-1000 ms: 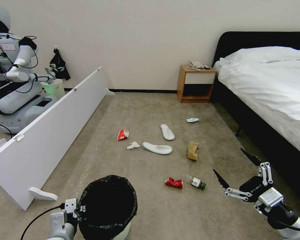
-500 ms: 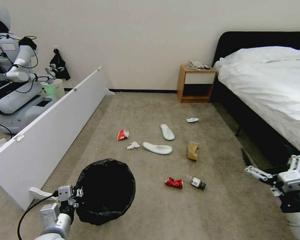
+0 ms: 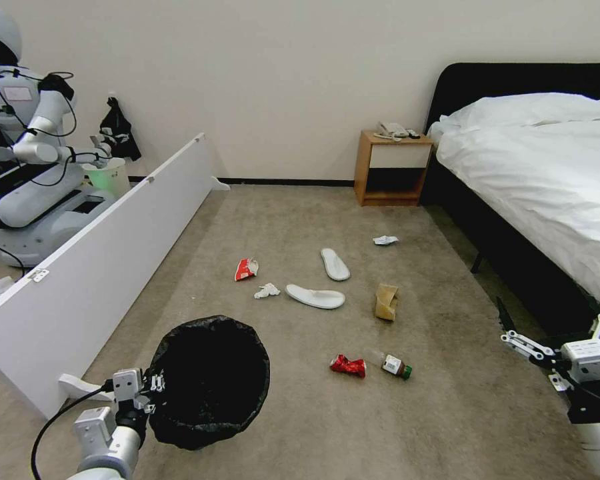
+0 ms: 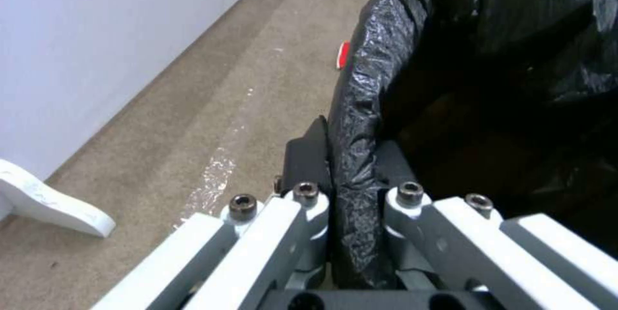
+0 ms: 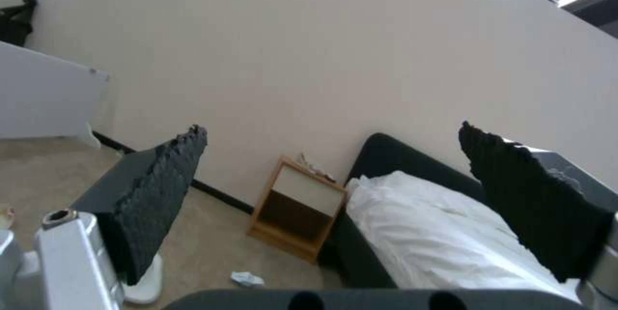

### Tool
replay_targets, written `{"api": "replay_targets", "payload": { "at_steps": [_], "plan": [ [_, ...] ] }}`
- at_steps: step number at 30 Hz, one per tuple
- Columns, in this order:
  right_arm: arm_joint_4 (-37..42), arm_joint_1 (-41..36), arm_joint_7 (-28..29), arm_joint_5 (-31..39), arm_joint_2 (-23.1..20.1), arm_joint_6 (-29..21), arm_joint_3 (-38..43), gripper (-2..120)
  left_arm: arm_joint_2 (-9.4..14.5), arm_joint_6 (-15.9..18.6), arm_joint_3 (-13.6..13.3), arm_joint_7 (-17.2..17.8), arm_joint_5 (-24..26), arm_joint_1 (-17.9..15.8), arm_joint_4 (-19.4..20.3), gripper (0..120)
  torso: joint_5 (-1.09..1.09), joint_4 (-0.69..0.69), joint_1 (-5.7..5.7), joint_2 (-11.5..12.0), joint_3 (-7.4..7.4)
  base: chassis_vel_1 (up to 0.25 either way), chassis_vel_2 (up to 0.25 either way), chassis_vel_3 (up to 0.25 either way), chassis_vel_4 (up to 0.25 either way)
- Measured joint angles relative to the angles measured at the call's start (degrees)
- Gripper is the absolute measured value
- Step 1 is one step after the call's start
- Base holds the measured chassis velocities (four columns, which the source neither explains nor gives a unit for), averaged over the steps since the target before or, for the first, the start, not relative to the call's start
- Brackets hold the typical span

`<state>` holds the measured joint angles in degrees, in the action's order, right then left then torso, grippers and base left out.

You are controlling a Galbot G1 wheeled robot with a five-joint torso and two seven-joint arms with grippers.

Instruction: Pick up the trash bin, then pick up the garbage from the floor and place it into the trash bin.

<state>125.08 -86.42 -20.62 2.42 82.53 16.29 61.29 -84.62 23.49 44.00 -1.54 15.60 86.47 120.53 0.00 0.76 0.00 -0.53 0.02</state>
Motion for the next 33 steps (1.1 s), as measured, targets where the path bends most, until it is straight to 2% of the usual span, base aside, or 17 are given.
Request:
{"api": "replay_targets", "payload": {
  "at_steps": [11, 33],
  "plan": [
    [0.0, -0.1, -2.1, 0.5, 0.0, 0.9, 0.0, 100, 0.0, -0.1, 0.0, 0.0, 0.1, 0.2, 0.2, 5, 0.00, 0.00, 0.00, 0.0, 0.00, 0.000, 0.000, 0.000, 0.000],
    [-0.4, 0.2, -2.9, 1.0, 0.0, 1.9, 0.0, 100, -0.2, -0.1, 0.0, 0.2, 0.0, -0.1, 0.2, 5, 0.00, 0.00, 0.00, 0.0, 0.00, -0.074, 0.072, 0.069, -0.077]
  ]
}}
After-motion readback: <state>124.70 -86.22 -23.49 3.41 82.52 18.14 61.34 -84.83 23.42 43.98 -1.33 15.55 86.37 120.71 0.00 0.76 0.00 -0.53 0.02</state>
